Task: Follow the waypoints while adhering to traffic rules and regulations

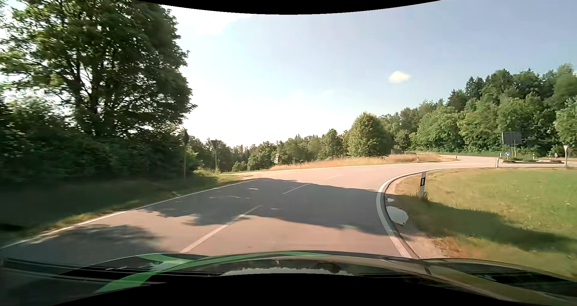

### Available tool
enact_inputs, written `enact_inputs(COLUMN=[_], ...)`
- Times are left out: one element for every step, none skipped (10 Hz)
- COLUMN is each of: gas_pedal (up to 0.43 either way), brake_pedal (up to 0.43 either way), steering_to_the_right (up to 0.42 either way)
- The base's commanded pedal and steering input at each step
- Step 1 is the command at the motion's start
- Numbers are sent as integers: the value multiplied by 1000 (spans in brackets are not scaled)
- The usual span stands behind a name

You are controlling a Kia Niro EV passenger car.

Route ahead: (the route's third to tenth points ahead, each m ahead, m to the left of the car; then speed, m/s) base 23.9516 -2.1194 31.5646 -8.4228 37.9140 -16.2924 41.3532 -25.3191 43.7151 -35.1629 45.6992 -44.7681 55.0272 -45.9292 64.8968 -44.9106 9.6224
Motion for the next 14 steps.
enact_inputs(gas_pedal=[87,87,87,87,87,79,79,79,79,59,39,39,39,39], brake_pedal=[0,0,0,0,0,0,0,0,0,0,0,0,0,0], steering_to_the_right=[96,98,98,98,97,98,98,98,101,105,106,106,108,112])
